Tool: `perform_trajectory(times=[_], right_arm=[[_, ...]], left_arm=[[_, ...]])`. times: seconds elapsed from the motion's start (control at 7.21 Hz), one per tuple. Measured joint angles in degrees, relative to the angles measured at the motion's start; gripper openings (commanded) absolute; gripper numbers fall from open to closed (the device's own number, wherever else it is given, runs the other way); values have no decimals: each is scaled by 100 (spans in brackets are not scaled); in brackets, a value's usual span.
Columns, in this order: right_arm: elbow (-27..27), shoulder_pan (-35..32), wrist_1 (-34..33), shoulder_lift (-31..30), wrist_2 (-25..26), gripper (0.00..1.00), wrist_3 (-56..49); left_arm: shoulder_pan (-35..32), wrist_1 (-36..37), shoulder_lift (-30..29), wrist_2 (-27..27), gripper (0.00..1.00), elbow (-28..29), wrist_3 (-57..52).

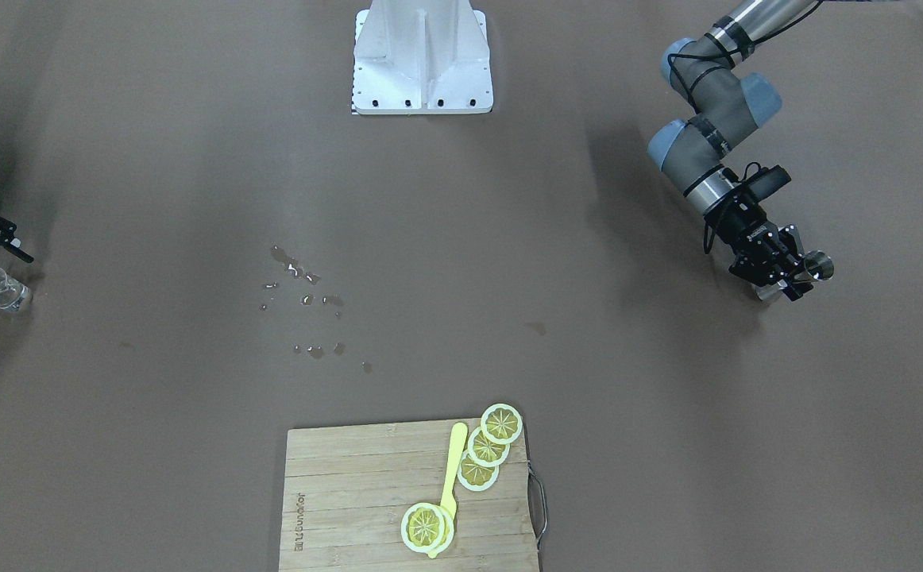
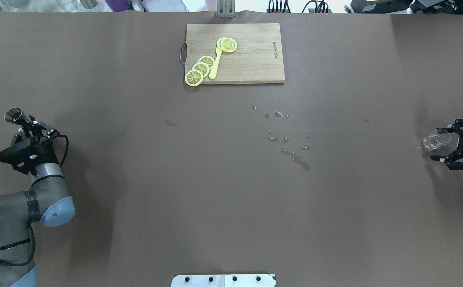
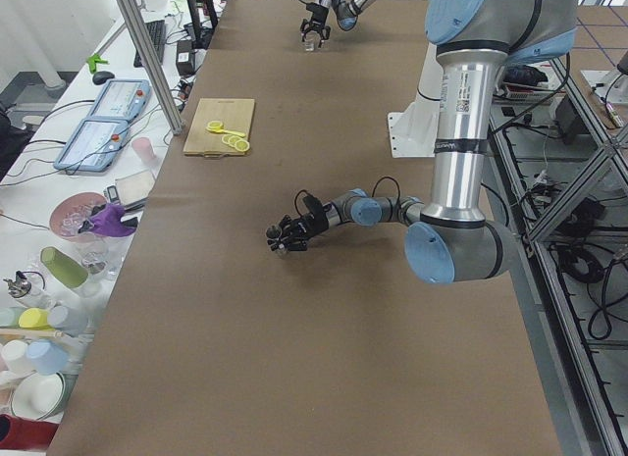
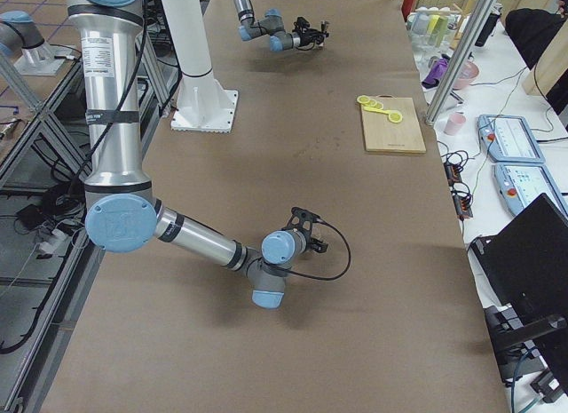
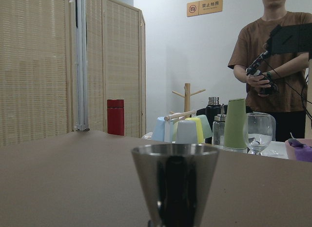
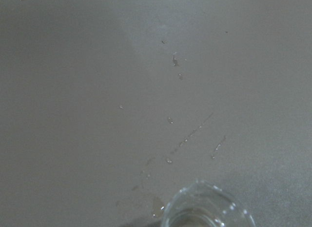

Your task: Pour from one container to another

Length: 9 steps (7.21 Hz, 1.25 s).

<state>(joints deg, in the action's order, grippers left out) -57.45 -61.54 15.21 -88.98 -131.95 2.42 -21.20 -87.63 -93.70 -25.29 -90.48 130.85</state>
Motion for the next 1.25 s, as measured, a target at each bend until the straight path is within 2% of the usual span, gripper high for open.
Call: perform_trajectory(times=[0.28, 0.55, 0.69, 0.83, 1.11, 1.25], right_arm=[[-18, -254, 0, -113, -286, 100, -6], [-55, -725, -61, -195, -894, 100, -44], [-74, -995, -92, -279, -1180, 100, -46], [-110, -1244, -172, -449, -1315, 100, -24], [-340, -1702, -837, -901, -1440, 100, 0], [-557, -1871, -1484, -1014, -1492, 100, 2]], left_arm=[[1, 0, -28, -2, 45, 16, -5], [2, 6, -33, -2, 54, 21, -26], [2, 8, -37, 0, 68, 21, -38], [2, 9, -40, 6, 97, 20, -50], [2, 42, -43, 22, 98, -10, -71], [1, 97, -43, 28, 98, -52, -75]])
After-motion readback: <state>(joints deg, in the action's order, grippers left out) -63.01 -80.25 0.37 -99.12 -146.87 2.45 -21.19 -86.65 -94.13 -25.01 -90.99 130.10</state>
